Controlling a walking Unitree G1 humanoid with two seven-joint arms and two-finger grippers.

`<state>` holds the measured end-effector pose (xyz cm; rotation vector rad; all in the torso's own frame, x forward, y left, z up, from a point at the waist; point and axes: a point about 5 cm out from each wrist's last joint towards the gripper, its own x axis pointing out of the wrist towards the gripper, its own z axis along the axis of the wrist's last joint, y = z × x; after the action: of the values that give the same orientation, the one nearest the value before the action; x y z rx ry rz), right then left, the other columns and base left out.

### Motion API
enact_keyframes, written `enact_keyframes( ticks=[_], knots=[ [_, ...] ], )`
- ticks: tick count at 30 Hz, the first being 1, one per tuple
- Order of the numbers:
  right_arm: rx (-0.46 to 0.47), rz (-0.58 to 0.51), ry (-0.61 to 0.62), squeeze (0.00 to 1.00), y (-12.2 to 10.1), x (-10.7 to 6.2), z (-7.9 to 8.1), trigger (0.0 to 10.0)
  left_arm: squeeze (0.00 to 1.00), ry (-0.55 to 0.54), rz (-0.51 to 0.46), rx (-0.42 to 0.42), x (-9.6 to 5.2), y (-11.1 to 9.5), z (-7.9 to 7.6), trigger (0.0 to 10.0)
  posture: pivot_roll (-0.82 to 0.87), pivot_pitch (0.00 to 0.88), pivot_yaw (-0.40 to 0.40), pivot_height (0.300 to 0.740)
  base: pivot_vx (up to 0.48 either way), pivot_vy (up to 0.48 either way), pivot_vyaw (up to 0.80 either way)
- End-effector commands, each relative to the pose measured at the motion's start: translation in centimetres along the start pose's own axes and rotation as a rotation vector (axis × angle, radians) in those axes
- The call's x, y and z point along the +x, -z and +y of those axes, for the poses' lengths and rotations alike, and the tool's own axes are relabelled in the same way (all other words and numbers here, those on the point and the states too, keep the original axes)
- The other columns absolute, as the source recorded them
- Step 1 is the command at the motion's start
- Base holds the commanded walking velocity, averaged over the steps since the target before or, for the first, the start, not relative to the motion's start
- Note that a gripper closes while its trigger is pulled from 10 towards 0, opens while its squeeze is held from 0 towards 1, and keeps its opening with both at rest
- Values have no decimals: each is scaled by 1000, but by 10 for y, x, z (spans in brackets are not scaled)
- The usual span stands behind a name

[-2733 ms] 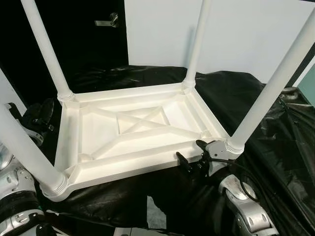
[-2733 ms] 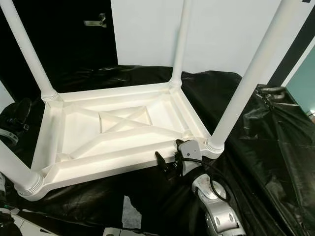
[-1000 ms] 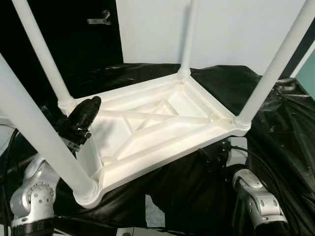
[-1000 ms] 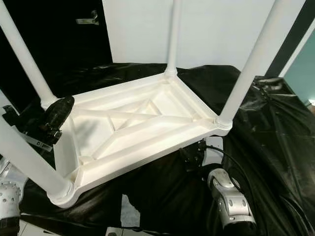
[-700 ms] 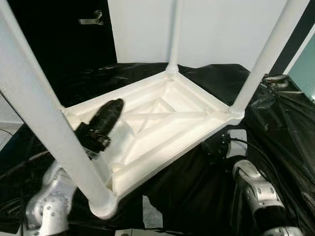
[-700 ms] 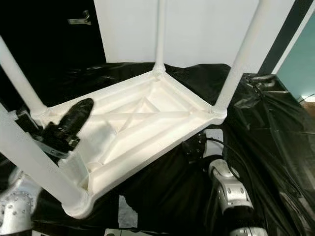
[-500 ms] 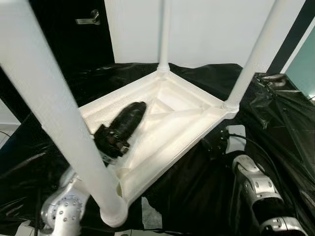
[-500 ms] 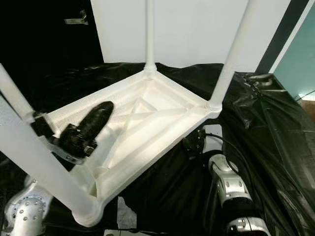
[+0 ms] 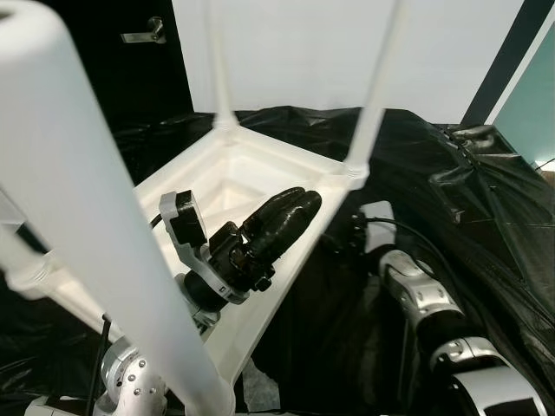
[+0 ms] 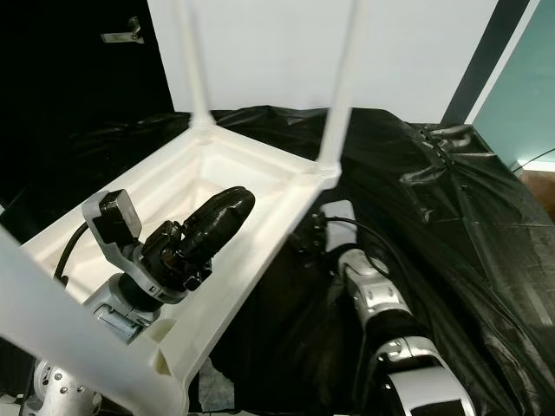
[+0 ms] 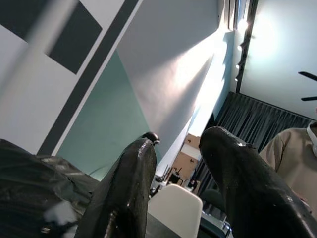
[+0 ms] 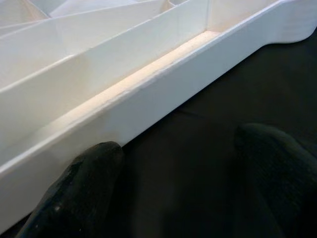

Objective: Building children table

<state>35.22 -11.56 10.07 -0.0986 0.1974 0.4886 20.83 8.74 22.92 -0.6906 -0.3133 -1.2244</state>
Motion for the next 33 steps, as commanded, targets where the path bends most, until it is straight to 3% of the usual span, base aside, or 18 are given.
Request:
enact_keyframes(
  ticks=[1, 6, 11, 14, 17, 19, 22, 24, 26, 27, 28, 33],
  knots=[
    [-40, -50, -125, 0, -12, 11, 23, 10000, 0, 30, 19, 8, 7, 4, -6, 10000, 139, 0, -22, 740, 0, 0, 0],
    [-48, -59, -95, 0, -16, 13, 20, 10000, 0, 17, 29, 12, 9, 8, -5, 10000, 143, 0, -23, 740, 0, 0, 0],
    [-51, -88, 14, 0, -20, 12, 3, 10000, 0, -52, 59, 51, 13, 14, 3, 10000, 138, 0, -19, 740, 0, 0, 0],
    [-44, -113, 92, 0, -19, 4, -10, 10000, 0, -106, 103, 103, 7, 14, 11, 10000, 139, 0, -20, 740, 0, 0, 0],
    [-41, -136, 155, 0, -8, -12, -22, 10000, 0, -163, 186, 187, -11, 5, 22, 10000, 133, 0, -13, 740, 0, 0, 0],
    [-41, -136, 155, 0, -8, -12, -22, 10000, 0, -163, 186, 187, -11, 5, 22, 10000, 133, 0, -13, 740, 0, 0, 0],
    [-56, -152, 161, 0, -2, -25, -24, 10000, 0, -180, 268, 240, -28, -5, 31, 10000, 124, 0, -7, 740, 0, 0, 0],
    [-56, -152, 161, 0, -2, -25, -24, 10000, 0, -180, 268, 240, -28, -5, 31, 10000, 124, 0, -7, 740, 0, 0, 0],
    [-60, -182, 170, 0, 0, -40, -25, 10000, 0, -183, 390, 295, -49, -17, 38, 10000, 111, 0, 6, 740, 0, 0, 0],
    [-60, -182, 170, 0, 0, -40, -25, 10000, 0, -183, 390, 295, -49, -17, 38, 10000, 111, 0, 6, 740, 0, 0, 0],
    [-62, -210, 178, 0, -1, -53, -26, 10000, 0, -184, 501, 336, -66, -24, 42, 10000, 107, 0, 9, 740, 0, 0, 0],
    [-72, -222, 179, 0, -1, -65, -25, 10000, 0, -238, 593, 398, -81, -29, 51, 10000, 105, 0, 11, 740, 0, 0, 0]
  ],
)
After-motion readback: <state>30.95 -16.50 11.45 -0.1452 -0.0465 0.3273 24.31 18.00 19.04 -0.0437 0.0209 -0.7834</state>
